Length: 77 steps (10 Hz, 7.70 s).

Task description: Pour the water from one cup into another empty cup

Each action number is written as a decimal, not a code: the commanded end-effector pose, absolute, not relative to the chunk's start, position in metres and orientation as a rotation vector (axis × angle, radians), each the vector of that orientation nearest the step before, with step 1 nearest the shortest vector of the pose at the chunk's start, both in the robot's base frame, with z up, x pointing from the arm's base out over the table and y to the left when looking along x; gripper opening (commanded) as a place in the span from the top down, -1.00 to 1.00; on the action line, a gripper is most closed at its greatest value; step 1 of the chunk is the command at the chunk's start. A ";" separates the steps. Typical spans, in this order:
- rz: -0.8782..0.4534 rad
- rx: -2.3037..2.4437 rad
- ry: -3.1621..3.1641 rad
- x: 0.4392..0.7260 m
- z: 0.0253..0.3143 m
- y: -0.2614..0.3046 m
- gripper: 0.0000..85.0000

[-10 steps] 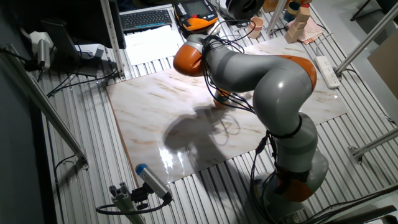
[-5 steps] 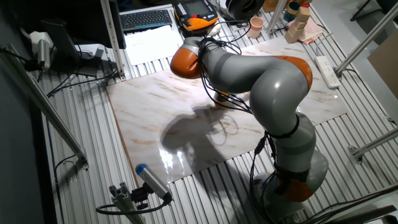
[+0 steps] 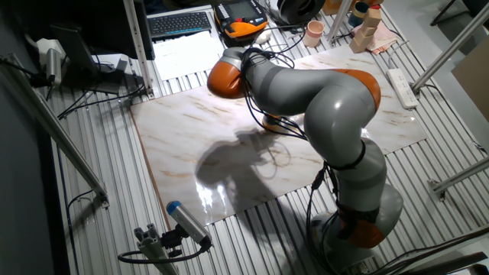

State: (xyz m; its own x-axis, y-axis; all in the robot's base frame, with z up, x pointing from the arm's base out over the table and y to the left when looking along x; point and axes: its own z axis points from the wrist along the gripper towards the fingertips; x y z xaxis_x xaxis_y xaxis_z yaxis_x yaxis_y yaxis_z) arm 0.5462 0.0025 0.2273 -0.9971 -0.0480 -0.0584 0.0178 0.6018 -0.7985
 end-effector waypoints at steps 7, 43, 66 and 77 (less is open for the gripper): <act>-1.454 -0.005 2.702 0.540 0.224 0.014 1.00; -1.584 0.110 2.599 0.540 0.223 0.030 1.00; -1.650 0.343 2.496 0.537 0.224 0.039 1.00; -1.702 0.413 2.449 0.536 0.223 0.042 1.00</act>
State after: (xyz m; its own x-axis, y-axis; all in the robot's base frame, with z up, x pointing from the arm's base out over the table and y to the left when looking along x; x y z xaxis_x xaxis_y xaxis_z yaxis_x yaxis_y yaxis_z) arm 0.5364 0.0419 0.2226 -0.9537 0.1489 -0.2614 0.2969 0.3247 -0.8980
